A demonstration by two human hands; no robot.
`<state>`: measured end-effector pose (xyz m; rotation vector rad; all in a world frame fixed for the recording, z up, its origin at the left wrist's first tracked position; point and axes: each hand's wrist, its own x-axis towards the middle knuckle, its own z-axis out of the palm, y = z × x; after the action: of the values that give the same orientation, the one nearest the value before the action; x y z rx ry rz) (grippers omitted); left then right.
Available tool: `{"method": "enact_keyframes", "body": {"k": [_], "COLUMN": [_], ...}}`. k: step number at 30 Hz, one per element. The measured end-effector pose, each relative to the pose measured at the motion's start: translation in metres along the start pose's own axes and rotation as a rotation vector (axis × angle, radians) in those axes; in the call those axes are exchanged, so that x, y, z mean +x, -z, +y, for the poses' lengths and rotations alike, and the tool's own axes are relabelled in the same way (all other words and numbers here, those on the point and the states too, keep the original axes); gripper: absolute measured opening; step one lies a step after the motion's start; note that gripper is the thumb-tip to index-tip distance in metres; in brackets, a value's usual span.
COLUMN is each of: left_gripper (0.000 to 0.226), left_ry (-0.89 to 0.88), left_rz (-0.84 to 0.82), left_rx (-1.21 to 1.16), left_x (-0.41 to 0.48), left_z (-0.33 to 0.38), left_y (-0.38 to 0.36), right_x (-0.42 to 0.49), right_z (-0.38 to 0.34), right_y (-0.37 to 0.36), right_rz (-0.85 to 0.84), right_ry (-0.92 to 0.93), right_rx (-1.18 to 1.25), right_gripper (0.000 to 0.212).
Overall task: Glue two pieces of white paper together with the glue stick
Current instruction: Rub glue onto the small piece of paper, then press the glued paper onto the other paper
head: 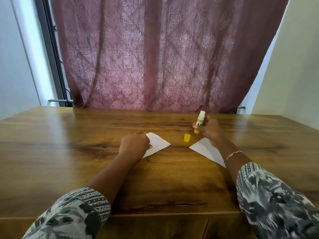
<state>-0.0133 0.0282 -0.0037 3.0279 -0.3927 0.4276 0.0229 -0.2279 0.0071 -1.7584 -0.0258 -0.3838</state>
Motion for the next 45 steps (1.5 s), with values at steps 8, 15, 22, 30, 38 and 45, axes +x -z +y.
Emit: {"method": "enact_keyframes", "body": {"k": [8,15,22,30,38,45], "left_gripper": [0.033,0.033,0.032,0.032,0.032,0.032], "left_ry": [-0.016,-0.007,0.001,0.014,-0.002,-0.002], "left_rz": [0.009,0.016,0.01,0.019,0.029,0.041], "left_rx": [0.011,-0.01,0.005,-0.001,-0.032,-0.029], "left_x": [0.004,0.004,0.001,-0.002,-0.004,-0.003], "left_z": [0.0,0.0,0.001,0.003,0.001,0.0], "left_y": [-0.001,-0.001,-0.001,0.0,0.0,-0.001], "right_x": [0.007,0.007,-0.004,-0.03,-0.031,-0.03], "right_z": [0.018,0.017,0.009,-0.002,-0.001,-0.004], "right_y": [-0.004,-0.004,0.01,0.072,0.07,0.066], "right_rz": [-0.001,-0.014,-0.049,0.079,-0.065,-0.095], "right_ry": [-0.003,0.008,-0.049,-0.065,-0.246,-0.27], "right_rx": [-0.205,-0.252,-0.106,-0.511,-0.73,-0.814], "right_gripper": [0.05,0.051,0.05,0.008,0.033,0.044]}}
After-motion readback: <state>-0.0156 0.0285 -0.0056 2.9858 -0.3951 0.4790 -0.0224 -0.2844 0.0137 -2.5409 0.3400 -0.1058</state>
